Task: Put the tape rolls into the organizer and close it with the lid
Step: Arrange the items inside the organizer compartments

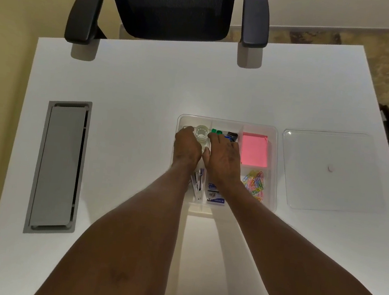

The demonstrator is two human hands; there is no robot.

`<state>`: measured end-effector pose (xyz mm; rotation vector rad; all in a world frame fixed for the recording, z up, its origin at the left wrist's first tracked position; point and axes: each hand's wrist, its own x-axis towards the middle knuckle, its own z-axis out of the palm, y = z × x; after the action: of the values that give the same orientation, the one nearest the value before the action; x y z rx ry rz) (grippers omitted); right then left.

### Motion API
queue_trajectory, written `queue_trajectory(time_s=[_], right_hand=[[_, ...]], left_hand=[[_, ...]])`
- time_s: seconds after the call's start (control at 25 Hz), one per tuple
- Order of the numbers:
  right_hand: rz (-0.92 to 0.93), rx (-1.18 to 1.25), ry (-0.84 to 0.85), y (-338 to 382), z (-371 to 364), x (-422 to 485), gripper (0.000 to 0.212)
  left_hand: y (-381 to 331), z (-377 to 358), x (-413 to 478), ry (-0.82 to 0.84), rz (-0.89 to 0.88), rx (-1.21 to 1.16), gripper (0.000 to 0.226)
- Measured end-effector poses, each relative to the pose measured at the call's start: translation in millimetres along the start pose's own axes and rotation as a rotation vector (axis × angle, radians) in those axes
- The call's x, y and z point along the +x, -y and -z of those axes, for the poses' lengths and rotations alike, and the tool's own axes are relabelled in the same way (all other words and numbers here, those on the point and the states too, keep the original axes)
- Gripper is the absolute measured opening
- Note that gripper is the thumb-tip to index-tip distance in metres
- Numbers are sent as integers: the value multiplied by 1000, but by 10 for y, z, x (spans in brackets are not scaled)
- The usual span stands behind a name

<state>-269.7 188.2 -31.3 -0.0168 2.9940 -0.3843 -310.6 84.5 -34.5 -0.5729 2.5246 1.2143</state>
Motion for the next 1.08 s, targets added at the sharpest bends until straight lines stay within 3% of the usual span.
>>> queue_trajectory(time_s=[0.28, 0.6, 0.76, 0.84, 0.92, 1.0, 1.08], right_hand=[[-59, 137, -5, 25, -35, 6, 33], [-66, 398, -56, 68, -26, -93, 34], [-33, 308, -95, 39, 9, -91, 32], [-75, 211, -158, -107, 65, -70, 27], [-216, 261, -248, -333, 177, -50, 26], [-363, 182, -319, -593, 267, -80, 36], [-476, 61, -274, -810, 312, -144, 47]], left_hand=[[-36, 84, -1, 144, -16, 284, 31], [-38, 55, -80, 194, 9, 336, 34], [-44, 102, -174, 98, 41, 242, 25], [-41, 190, -265, -129, -80, 214, 31], [28, 263, -307, -283, -227, 295, 45], [111, 306, -316, -289, -164, 271, 49], [172, 308, -343, -260, 10, 184, 38]])
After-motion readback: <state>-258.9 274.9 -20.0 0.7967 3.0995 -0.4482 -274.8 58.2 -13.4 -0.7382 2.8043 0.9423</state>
